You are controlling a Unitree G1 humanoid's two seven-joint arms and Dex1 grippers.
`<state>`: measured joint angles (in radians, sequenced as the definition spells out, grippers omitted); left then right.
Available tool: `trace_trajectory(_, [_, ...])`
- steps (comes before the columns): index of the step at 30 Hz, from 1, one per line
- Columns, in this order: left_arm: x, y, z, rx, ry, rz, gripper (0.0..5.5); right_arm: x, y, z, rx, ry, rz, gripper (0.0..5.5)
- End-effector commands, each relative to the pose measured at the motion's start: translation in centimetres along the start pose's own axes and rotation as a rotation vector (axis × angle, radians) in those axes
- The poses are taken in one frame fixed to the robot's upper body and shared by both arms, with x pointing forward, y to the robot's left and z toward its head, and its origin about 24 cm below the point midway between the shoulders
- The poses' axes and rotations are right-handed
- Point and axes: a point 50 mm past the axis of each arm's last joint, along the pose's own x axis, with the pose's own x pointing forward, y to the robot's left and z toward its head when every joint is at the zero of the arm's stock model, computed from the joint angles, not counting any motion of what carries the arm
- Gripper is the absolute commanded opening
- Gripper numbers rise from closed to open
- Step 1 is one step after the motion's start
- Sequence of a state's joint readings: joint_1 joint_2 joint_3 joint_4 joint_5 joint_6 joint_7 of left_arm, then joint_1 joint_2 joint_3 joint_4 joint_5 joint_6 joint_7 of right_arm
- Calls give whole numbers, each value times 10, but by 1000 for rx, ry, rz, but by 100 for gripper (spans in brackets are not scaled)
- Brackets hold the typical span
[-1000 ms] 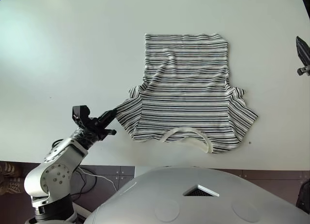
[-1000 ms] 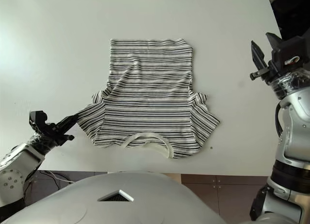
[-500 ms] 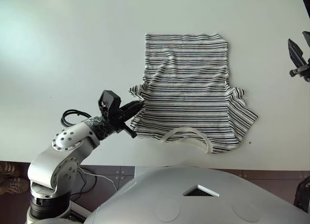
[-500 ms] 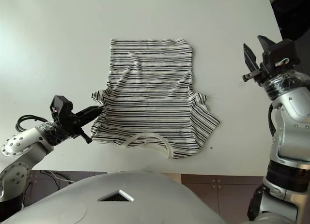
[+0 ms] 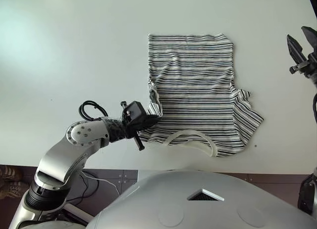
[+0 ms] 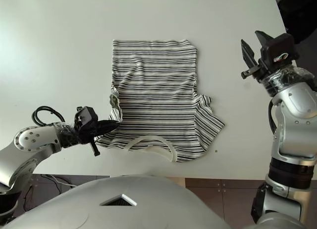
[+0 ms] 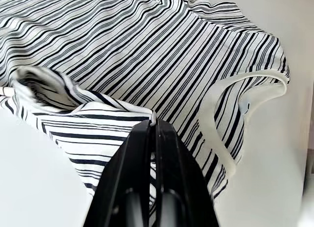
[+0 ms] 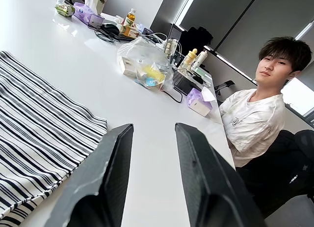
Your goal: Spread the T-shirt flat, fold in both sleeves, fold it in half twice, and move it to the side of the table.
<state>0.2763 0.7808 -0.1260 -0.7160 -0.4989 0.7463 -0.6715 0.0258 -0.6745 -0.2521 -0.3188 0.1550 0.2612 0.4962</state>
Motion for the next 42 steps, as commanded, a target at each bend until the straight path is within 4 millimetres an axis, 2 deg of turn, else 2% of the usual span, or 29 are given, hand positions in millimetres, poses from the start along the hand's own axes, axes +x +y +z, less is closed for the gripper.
trace_trajectory(1, [4, 9, -3, -3, 25, 15, 12, 6, 2, 4, -1, -10, 14, 156])
trace_trajectory(3, [10, 12, -3, -30, 17, 42, 12, 9, 1, 6, -4, -16, 21, 156])
trace_trajectory(6, [13, 9, 0, -68, 1, 26, 58, 9, 2, 6, -7, -17, 30, 156])
trace_trajectory(8, [12, 3, 1, -52, 5, -18, 97, 8, 3, 5, -6, -13, 32, 156])
trace_trajectory(12, [6, -3, 0, -54, 23, -121, 136, 8, 3, 4, -3, -8, 28, 156])
trace_trajectory(16, [-7, 25, 18, -94, -123, 23, 136, 5, 3, 3, -3, -4, 32, 156])
trace_trajectory(20, [-14, 57, 27, -4, -171, 237, 136, -4, 0, -5, -1, 33, 30, 156])
trace_trajectory(23, [-4, 65, 8, 146, -93, 285, 136, -20, -6, -17, 15, 91, 29, 156])
trace_trajectory(27, [13, 61, -10, 256, -68, 261, 136, -39, -9, -34, 15, 182, 84, 156])
trace_trajectory(32, [33, 52, -22, 334, -40, 239, 136, -53, 2, -44, 66, 242, 205, 156])
trace_trajectory(36, [33, 49, -51, 376, 114, 225, 136, -67, 9, -54, 135, 304, 285, 156])
trace_trajectory(38, [37, 48, -62, 339, 151, 224, 136, -70, 11, -56, 193, 311, 290, 156])
trace_trajectory(40, [41, 45, -63, 292, 126, 237, 136, -76, 7, -61, 296, 336, 271, 156])
trace_trajectory(42, [41, 40, -52, 266, 46, 245, 136, -85, 5, -66, 426, 369, 249, 156])
